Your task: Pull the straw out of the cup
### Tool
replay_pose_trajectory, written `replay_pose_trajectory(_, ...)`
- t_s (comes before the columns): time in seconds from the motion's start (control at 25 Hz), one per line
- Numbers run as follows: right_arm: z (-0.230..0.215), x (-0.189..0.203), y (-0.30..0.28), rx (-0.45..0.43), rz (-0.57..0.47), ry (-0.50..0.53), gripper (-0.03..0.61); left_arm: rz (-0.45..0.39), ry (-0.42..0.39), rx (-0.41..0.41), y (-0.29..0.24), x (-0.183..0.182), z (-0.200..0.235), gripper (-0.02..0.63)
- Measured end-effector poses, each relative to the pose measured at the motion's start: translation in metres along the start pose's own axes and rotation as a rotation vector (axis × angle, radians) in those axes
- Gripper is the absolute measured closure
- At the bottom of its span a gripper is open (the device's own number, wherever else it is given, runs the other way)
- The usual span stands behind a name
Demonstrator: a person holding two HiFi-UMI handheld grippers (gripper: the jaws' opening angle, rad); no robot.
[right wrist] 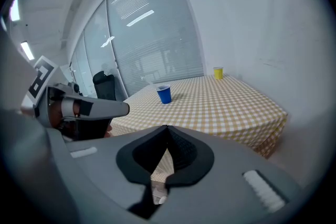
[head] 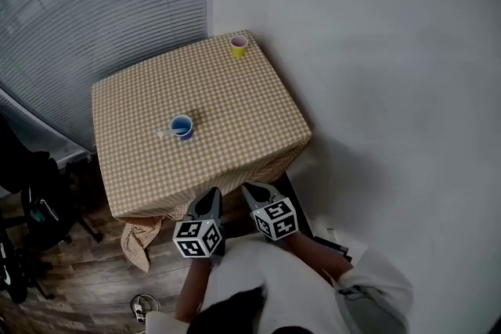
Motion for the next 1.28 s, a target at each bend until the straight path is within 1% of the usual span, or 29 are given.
replay_pose_trajectory(0.08,0.002,-0.003,-0.004,0.015,-0.007,-0.015,0.572,0.008,-0.002,0.006,-0.001,-0.004,0.007,0.6)
replay_pose_trajectory(0.28,0.011,-0.009,-0.023,0.035,-0.035,-0.044,0.572,0.003,-0.046,0.019,-0.001,-0.014,0.028,0.6)
replay_pose_trajectory(0.4,0.025,-0.008,-0.037,0.03,-0.02,-0.031,0.572,0.001,-0.03,0.02,0.003,-0.017,0.047,0.6)
replay_pose_trajectory(0.52,0.037,-0.006,-0.045,0.037,-0.009,-0.017,0.572,0.023,-0.011,0.022,0.004,-0.018,0.061,0.6)
replay_pose_trajectory(0.6,0.041,-0.005,-0.049,0.044,-0.01,-0.027,0.572,0.037,-0.008,0.026,0.005,-0.018,0.067,0.601)
replay_pose_trajectory(0.88,0.045,-0.008,-0.047,0.074,-0.008,-0.051,0.572,0.045,0.017,0.057,0.005,-0.02,0.071,0.601)
replay_pose_trajectory(1.0,0.041,-0.01,-0.046,0.079,-0.021,-0.046,0.572,0.034,0.021,0.062,0.001,-0.022,0.07,0.601)
replay_pose_trajectory(1.2,0.035,-0.019,-0.047,0.071,-0.051,-0.04,0.572,0.022,-0.001,0.044,-0.002,-0.029,0.069,0.601)
replay_pose_trajectory(1.28,0.03,-0.026,-0.051,0.062,-0.06,-0.023,0.572,0.007,-0.011,0.031,-0.006,-0.033,0.07,0.601)
Point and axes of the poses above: the fingertips, and each gripper's own axes: y backward along the fingers, z to its left, x out of its underside, the point moved 8 cm from there along y, backward along the fingers, and after that the axes turned 14 degrees about -x, right-handed, at the moved point
